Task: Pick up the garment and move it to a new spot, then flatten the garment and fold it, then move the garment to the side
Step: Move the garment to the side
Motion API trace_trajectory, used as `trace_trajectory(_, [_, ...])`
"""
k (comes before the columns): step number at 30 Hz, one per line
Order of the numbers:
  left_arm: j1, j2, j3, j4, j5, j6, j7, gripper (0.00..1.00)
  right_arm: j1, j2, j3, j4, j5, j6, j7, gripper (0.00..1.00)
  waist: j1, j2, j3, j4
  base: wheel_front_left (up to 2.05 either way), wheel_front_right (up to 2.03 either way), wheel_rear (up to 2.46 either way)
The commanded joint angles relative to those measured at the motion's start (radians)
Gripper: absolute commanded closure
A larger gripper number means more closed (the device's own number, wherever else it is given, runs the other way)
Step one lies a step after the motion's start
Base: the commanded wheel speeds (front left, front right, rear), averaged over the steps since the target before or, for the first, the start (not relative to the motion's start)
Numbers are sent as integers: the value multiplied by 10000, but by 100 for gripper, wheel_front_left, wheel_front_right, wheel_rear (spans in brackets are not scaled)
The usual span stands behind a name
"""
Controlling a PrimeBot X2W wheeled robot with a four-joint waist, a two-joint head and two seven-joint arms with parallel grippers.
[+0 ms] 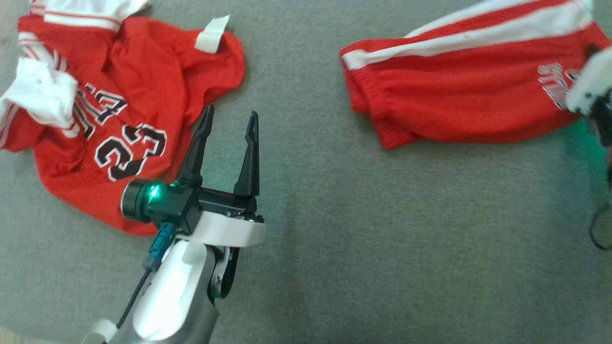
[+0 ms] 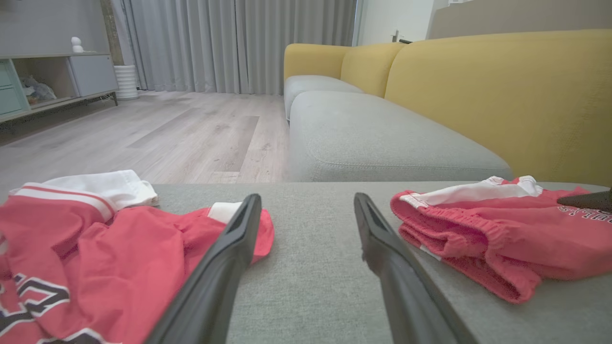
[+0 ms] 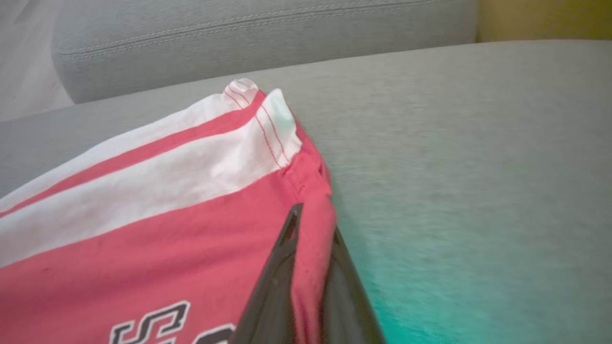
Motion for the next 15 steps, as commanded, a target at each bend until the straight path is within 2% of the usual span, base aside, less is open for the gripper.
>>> trace_trajectory(1, [49,106,404,-254,137,-10,-91,0,121,-234,77,-215,153,67,-149,100,0,0,-270,-240,0,0,0])
trace_trajectory(9, [357,125,537,-198,212,-39,-91,0,993,-1316,-546,-94,545,67,-410,100,0,0,-882,-681,0,0,0])
trace_trajectory(13, [503,166,567,-186,240,-72,-91,0,1256,-1401,-983,-76,572,67,-680,100,0,0,-1028,-750,0,0,0])
trace_trajectory(15, [553,188,572,-180,253,-84,-91,0,1251,-1235,-1123,-124,619,67,-916,100,0,0,-1061,-758,0,0,0])
